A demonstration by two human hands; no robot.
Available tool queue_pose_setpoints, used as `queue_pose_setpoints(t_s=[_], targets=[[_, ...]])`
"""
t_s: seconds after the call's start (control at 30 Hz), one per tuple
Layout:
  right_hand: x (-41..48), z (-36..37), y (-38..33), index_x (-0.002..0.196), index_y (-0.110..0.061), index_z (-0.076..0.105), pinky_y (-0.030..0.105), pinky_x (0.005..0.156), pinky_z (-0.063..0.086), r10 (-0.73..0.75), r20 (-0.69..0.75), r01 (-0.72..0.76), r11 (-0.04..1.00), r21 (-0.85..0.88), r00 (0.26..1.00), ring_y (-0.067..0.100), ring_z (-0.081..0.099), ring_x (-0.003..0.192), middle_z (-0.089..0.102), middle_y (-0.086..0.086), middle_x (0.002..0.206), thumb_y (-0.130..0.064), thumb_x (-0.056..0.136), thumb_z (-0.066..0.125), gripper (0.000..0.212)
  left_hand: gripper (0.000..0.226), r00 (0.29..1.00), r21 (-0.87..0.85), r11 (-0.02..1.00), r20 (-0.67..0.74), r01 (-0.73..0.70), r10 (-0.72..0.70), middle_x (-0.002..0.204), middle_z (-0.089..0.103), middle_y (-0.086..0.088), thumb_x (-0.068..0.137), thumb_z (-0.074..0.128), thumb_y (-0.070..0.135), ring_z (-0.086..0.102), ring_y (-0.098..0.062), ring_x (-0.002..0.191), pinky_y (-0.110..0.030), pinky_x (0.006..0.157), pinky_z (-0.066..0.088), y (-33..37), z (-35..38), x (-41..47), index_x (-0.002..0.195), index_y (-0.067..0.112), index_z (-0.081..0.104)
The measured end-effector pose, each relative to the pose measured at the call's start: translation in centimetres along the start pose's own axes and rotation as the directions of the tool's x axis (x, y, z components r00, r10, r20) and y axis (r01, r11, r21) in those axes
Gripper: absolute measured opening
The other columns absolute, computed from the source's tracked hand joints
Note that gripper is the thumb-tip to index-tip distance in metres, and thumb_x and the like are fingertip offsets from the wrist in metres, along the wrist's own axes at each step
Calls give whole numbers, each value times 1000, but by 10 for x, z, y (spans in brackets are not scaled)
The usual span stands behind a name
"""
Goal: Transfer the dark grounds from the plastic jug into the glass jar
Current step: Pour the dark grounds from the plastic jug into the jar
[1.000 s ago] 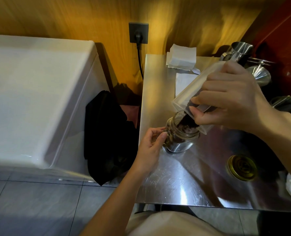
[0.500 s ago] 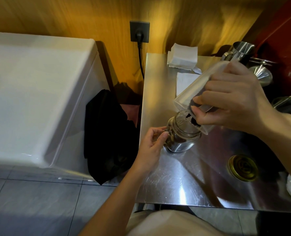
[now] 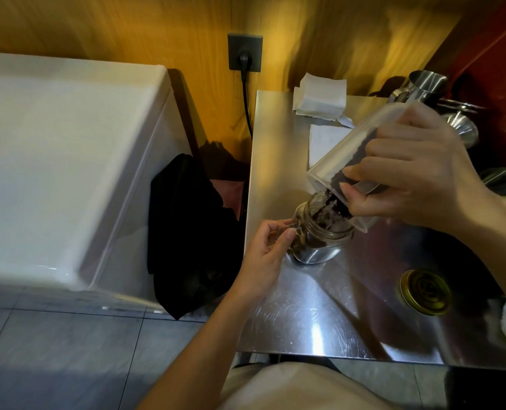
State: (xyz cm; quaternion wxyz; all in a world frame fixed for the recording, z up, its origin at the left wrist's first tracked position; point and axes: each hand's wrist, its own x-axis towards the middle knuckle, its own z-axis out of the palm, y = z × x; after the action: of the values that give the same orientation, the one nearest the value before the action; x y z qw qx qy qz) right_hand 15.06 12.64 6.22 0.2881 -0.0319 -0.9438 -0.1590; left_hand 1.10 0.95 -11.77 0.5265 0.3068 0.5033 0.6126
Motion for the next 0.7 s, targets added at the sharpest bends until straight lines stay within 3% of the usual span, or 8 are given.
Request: queue_pose_setpoints(t_s=[0.17,0.47,0.7], targets=[[-1,-2,-3,55,-3,63,36,57,33,-37,6,37,999,-9,999,24,46,41,49,9,43,-13,80,64,27,31,1000,49,999,-15,-14,15,114,66,-2,74,66,55,61,-18,107,-31,89,48,2,0,0,90,29,63],[-5,-1,-1,54,-3,63,36,53,40,-57,-8,57,998,-11,998,24,45,41,47,8,43,-14,82,63,30,18,999,60,997,-5,-41,41,114,65,-8,79,62,44,62,-16,102,-27,83,51,4,0,1,89,29,63],[-3,-1,-2,54,-3,63,37,54,42,-96,-10,95,995,-14,995,25,46,41,49,9,44,-12,80,64,28,22,999,38,999,-17,-38,39,116,65,-9,77,65,48,61,-23,107,-39,94,48,2,1,1,87,29,63]])
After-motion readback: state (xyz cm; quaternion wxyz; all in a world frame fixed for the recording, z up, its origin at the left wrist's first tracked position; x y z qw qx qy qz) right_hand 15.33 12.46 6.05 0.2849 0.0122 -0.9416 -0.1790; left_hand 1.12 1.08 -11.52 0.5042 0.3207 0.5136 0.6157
